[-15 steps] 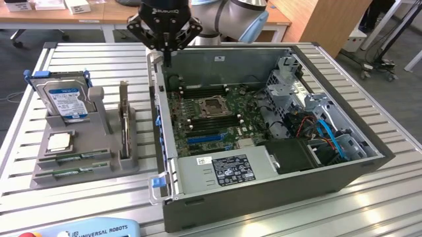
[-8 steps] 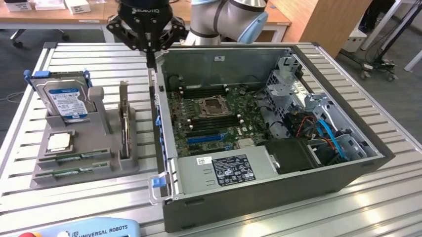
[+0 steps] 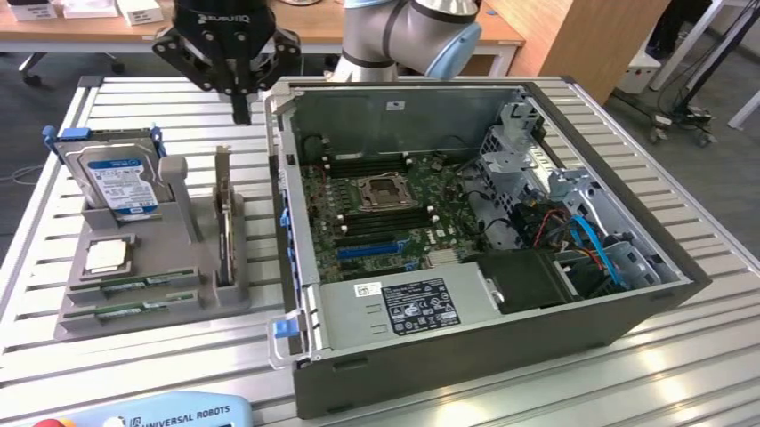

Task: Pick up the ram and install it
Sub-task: 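Reach for the ram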

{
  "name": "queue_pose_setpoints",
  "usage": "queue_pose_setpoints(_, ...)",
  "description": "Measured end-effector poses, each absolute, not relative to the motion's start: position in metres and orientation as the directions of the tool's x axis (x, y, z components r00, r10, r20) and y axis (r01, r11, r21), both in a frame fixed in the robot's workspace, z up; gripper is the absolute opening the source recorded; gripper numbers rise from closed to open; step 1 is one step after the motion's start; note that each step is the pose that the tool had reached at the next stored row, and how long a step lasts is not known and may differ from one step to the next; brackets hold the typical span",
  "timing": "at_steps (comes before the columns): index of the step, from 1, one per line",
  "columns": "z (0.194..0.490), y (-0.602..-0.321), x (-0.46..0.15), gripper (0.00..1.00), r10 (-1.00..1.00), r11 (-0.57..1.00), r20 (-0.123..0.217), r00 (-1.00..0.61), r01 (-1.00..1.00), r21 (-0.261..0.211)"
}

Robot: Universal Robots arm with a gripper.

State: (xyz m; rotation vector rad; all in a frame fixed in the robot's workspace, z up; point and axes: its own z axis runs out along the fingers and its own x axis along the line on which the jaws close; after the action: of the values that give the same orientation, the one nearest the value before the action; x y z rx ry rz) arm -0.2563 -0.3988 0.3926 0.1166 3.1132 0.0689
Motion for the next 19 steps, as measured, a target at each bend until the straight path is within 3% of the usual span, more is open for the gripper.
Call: queue_pose_setpoints(19,0.393,-0.399,-0.313,0.1,0.075,0.996,-0.024,-0.997,0.074,0.045)
